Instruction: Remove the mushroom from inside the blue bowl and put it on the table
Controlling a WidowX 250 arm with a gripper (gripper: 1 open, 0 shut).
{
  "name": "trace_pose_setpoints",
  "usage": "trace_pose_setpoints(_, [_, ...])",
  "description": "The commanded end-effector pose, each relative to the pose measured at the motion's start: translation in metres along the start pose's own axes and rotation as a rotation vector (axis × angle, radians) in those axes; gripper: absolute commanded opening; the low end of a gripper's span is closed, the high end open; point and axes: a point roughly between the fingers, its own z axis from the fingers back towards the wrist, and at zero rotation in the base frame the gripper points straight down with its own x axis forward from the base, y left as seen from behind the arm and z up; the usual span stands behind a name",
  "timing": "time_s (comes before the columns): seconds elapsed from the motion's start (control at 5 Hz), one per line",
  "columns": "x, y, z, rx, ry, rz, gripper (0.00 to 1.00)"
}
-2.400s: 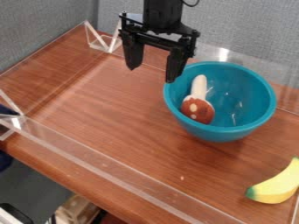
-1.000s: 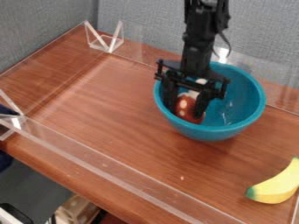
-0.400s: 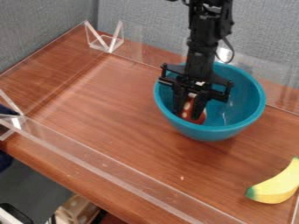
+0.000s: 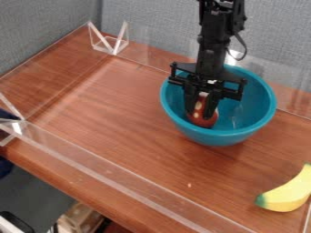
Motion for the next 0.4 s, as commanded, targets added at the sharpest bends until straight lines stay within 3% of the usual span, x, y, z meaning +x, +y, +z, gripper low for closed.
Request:
trace_pose_setpoints(0.0, [0.0097, -0.0056, 0.0206, -0.021, -0.061, 0.013, 0.0])
trace_pose_setpoints(0.2, [0.0122, -0.0066, 0.0219, -0.027, -0.061, 0.033, 0.0])
